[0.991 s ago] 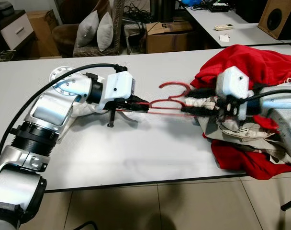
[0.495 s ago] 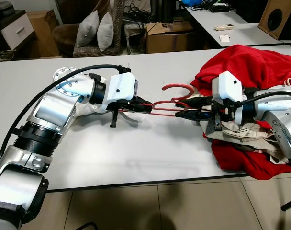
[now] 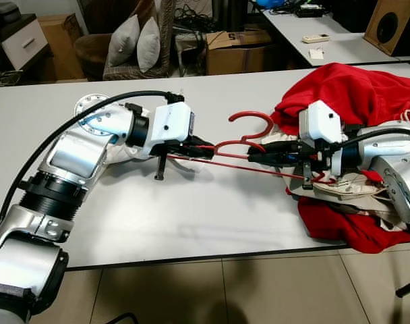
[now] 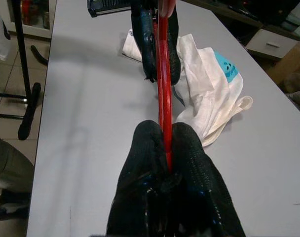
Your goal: Hang hanger
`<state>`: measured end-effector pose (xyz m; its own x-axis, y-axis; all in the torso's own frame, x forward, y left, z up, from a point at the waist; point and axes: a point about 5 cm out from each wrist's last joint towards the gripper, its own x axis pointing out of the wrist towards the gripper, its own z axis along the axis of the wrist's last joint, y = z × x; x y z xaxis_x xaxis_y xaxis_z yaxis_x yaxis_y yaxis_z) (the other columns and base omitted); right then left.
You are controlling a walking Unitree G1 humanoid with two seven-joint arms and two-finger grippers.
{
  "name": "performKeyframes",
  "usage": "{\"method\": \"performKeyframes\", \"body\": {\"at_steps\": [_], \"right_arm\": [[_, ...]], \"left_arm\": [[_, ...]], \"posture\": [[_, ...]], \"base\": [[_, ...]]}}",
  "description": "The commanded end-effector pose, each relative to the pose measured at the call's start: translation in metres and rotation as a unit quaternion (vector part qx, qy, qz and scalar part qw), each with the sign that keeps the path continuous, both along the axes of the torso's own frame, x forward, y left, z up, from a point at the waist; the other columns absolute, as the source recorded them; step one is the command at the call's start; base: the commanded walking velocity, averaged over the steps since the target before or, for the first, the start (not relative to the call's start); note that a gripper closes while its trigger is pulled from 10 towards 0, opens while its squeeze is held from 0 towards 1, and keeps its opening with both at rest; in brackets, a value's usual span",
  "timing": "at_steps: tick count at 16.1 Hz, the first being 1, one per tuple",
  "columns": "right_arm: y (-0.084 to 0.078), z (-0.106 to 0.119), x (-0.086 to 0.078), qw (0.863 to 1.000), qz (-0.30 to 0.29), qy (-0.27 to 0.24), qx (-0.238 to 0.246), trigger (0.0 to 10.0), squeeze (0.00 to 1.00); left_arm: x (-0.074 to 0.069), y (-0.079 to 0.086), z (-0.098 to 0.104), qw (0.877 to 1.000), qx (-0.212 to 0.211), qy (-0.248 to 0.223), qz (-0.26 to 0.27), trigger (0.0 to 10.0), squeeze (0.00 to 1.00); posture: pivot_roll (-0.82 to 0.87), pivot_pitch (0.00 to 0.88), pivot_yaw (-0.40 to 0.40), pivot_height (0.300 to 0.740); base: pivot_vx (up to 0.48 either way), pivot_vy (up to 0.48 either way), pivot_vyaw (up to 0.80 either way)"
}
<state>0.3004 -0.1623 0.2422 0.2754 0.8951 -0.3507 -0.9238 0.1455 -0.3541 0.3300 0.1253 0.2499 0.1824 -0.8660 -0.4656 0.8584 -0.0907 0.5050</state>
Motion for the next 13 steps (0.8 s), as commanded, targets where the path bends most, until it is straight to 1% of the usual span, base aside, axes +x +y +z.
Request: {"method": "performKeyframes", "body": {"at_steps": [1,3,4,5,6,7,8,9,10,11,12,13], "right_arm": [[0.002,0.004,0.002,1.000,0.006,-0.005,-0.002,0.0,0.00],[0.002,0.005,0.003,1.000,0.004,-0.008,-0.001,0.0,0.00],[0.002,0.006,0.003,1.000,0.003,-0.010,-0.001,0.0,0.00],[0.001,0.006,0.003,1.000,0.003,-0.011,-0.001,0.0,0.00],[0.000,0.006,0.003,1.000,0.000,-0.012,-0.002,0.0,0.00],[-0.001,0.005,0.003,1.000,-0.002,-0.012,-0.004,0.0,0.00],[-0.006,0.003,0.001,1.000,-0.010,-0.010,-0.009,0.0,0.00],[-0.011,0.002,-0.002,1.000,-0.017,-0.008,-0.013,0.0,0.00],[-0.016,0.002,-0.004,1.000,-0.024,-0.004,-0.013,0.0,0.00],[-0.017,0.002,-0.004,1.000,-0.026,-0.004,-0.013,0.0,0.00],[-0.027,-0.003,-0.014,0.999,-0.045,0.009,-0.010,0.0,0.00],[-0.031,-0.007,-0.019,0.998,-0.057,0.017,0.001,0.0,0.00]], "left_arm": [[0.001,-0.002,0.009,1.000,0.002,-0.018,0.000,0.0,0.00],[0.004,-0.001,0.010,1.000,-0.005,-0.026,0.010,0.0,0.00],[0.006,-0.001,0.011,0.999,-0.019,-0.011,0.026,10.0,0.00],[0.006,0.000,0.011,0.999,-0.025,0.000,0.022,10.0,1.00],[0.005,0.002,0.012,0.999,-0.038,0.017,0.016,10.0,1.00],[0.004,0.002,0.014,0.998,-0.051,0.021,0.012,10.0,1.00],[0.002,0.004,0.018,0.997,-0.075,0.024,0.001,10.0,1.00],[-0.001,0.005,0.020,0.996,-0.086,0.027,-0.007,10.0,1.00],[-0.003,0.005,0.020,0.995,-0.088,0.034,-0.015,10.0,0.89],[-0.003,0.004,0.021,0.995,-0.088,0.036,-0.017,10.0,0.89],[-0.009,0.008,0.021,0.993,-0.113,0.034,-0.013,10.0,0.00],[-0.011,0.012,0.018,0.991,-0.126,0.038,0.000,10.0,0.00]], "posture": [[0.02,0.000,0.040,0.740],[0.02,0.000,0.040,0.740],[0.02,0.000,0.040,0.740],[0.02,0.000,0.040,0.740],[0.02,0.000,0.041,0.740],[0.01,0.000,0.044,0.740],[0.00,0.000,0.048,0.740],[0.00,0.000,0.048,0.740],[0.00,0.000,0.045,0.740],[0.00,0.000,0.045,0.740],[0.02,0.000,0.020,0.740],[0.02,0.000,-0.004,0.740]], "base": [[0.000,0.000,0.00],[0.000,0.000,0.00],[0.000,0.000,0.00],[0.000,0.000,0.00],[0.000,0.000,0.00],[0.000,0.000,0.00],[0.000,0.000,0.00],[0.000,0.000,0.00],[0.000,0.000,0.00],[0.000,0.000,0.00],[0.000,0.000,0.00],[0.000,0.000,0.00]]}}
